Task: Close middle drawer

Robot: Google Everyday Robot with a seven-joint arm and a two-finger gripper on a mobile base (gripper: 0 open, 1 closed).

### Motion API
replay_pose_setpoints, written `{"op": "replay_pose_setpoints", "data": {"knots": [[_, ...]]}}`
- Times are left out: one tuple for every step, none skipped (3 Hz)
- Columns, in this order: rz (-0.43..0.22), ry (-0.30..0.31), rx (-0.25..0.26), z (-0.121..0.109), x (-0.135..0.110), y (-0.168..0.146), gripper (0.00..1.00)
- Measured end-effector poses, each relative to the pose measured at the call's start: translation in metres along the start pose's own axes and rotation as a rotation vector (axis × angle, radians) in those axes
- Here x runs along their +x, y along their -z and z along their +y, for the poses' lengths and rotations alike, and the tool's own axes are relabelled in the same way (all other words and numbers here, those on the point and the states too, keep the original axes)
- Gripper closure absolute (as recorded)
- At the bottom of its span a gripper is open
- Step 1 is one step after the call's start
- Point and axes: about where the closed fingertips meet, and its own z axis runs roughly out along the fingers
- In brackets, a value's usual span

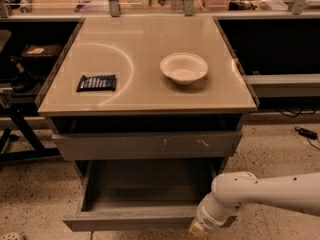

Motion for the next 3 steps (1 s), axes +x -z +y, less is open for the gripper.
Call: {"op": "replay_pose_setpoints", "data": {"knots": [[0.0,0.0,0.0,0.0,0.0,0.0,0.36],[0.0,0.0,0.0,0.0,0.0,0.0,0.13],[0.0,0.0,0.0,0.0001,0.0,-0.0001,0.0]]}}
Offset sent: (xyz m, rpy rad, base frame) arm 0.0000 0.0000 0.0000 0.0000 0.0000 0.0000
